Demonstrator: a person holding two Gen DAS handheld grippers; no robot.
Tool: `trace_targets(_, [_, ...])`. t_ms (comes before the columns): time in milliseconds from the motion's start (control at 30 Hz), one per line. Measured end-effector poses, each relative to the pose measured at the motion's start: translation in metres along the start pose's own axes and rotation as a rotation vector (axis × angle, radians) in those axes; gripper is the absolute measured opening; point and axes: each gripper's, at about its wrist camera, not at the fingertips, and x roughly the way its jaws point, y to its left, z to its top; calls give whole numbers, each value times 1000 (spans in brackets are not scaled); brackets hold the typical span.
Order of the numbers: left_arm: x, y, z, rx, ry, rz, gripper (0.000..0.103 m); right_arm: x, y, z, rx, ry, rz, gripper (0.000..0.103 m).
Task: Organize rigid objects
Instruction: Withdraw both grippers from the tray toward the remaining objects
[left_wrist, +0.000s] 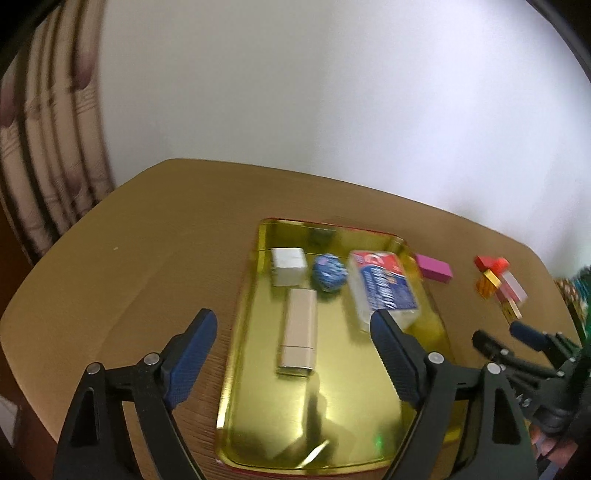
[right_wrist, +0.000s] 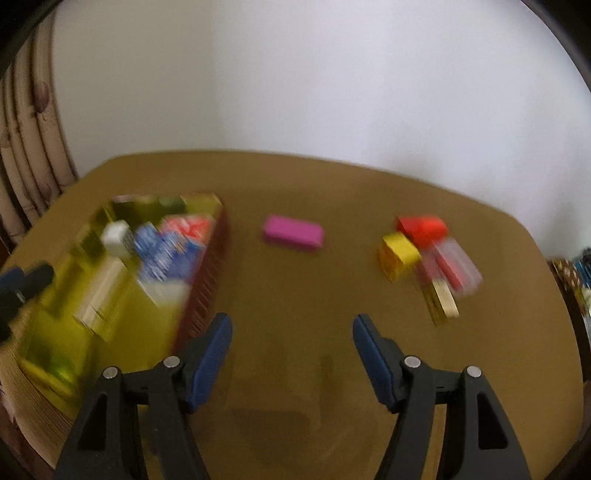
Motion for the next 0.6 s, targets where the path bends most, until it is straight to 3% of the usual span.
trace_targets(300, [-17, -58, -13, 146, -15, -160, 90, 1, -99, -54, 195, 9, -38, 70])
trace_targets(500, [-36, -117, -17, 221, -44, -248, 100, 0, -150, -65, 274, -32, -93, 70])
trace_targets(600, [-34, -144, -16, 247, -26, -257, 102, -3, -168, -65, 277, -51, -123, 70])
